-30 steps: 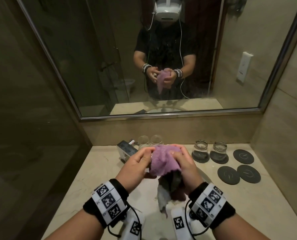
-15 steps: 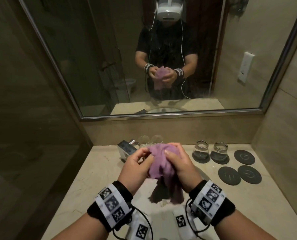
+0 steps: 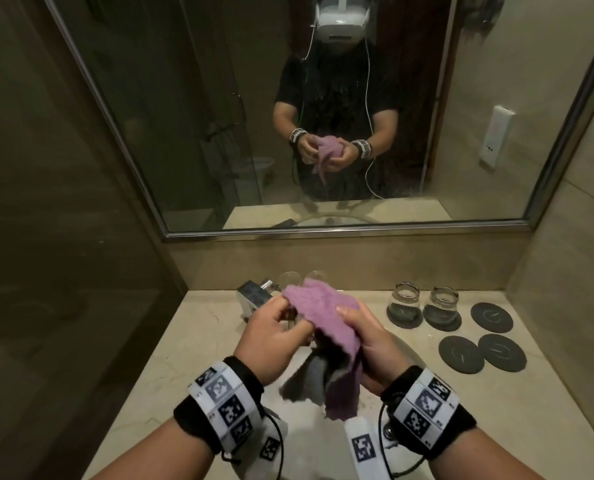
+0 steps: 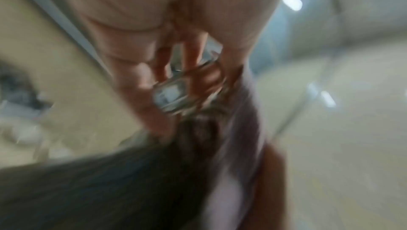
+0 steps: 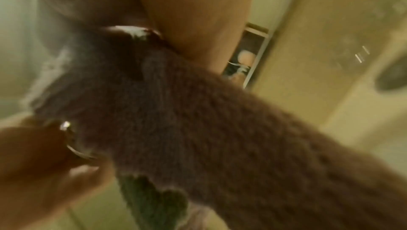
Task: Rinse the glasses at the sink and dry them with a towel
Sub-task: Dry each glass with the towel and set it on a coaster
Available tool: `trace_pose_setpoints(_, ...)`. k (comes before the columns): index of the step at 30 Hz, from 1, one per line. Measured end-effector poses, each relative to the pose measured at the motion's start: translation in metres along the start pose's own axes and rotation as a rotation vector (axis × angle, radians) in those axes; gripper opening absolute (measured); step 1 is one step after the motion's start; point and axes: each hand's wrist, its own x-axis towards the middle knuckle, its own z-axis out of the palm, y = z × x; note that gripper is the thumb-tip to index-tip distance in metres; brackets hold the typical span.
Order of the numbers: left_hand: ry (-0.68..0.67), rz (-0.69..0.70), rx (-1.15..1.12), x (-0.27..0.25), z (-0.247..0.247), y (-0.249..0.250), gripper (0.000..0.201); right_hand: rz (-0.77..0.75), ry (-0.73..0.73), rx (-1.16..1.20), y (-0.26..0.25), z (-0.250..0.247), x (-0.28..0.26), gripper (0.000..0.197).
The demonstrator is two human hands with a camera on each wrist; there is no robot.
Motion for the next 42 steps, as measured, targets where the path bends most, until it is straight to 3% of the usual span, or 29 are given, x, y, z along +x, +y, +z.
trace_pose_setpoints(3, -0.04, -0.406, -0.242, 0.009, -0.006, 0.01, 0.027, -0.138, -0.033, -0.44, -0.005, -0.005, -0.007, 0.066)
trace_pose_setpoints(5, -0.037, -0.48, -0.241, 0.014, -0.009, 0.01, 0.018, -0.16, -0.065, -0.582, -0.007, -0.008, -0.01, 0.067)
trace_pose_setpoints(6, -0.009, -0.476, -0.259, 0.014, -0.009, 0.011, 0.016, -0.176, -0.063, -0.557, -0.004, -0.008, -0.009, 0.068)
trace_pose_setpoints(7, 0.026, -0.453, -0.306, 0.013, -0.008, 0.008, 0.028, -0.183, -0.034, -0.467, -0.001, -0.006, -0.008, 0.069)
trace_pose_setpoints(11, 0.088, -0.362, -0.426, 0.003, 0.008, -0.001, 0.065, -0.083, 0.046, 0.18, 0.018, 0.003, 0.0, 0.083)
trace_pose_setpoints(13, 0.089, -0.365, -0.45, -0.001, 0.018, -0.004, 0.079, -0.044, 0.106, 0.271, 0.02, 0.009, 0.0, 0.083)
trace_pose_setpoints(18, 0.174, -0.381, -0.598, -0.001, 0.015, -0.006, 0.059, 0.083, 0.082, 0.308, 0.02, 0.02, -0.007, 0.069)
trace_pose_setpoints(21, 0.186, -0.361, -0.563, 0.002, 0.013, -0.003, 0.063, 0.105, 0.073, 0.4, 0.021, 0.028, -0.012, 0.058)
trace_pose_setpoints(29, 0.201, -0.335, -0.762, 0.01, 0.005, 0.007, 0.054, 0.169, 0.19, 0.708, 0.043, 0.008, -0.015, 0.071)
trace_pose_setpoints(34, 0.172, -0.269, -0.705, 0.016, -0.018, 0.016, 0.038, 0.086, 0.144, 0.682, 0.023, -0.005, -0.02, 0.068)
trace_pose_setpoints(37, 0.166, -0.247, -0.482, 0.014, -0.029, 0.013, 0.056, -0.05, 0.088, 0.642, -0.003, -0.017, -0.017, 0.083)
trace_pose_setpoints(40, 0.105, -0.235, -0.292, 0.008, -0.029, 0.007, 0.064, -0.126, -0.114, 0.618, -0.018, -0.018, -0.008, 0.061)
trace_pose_setpoints(42, 0.067, -0.232, -0.243, 0.005, -0.022, 0.006, 0.062, -0.141, -0.079, 0.3, -0.021, -0.011, -0.007, 0.049)
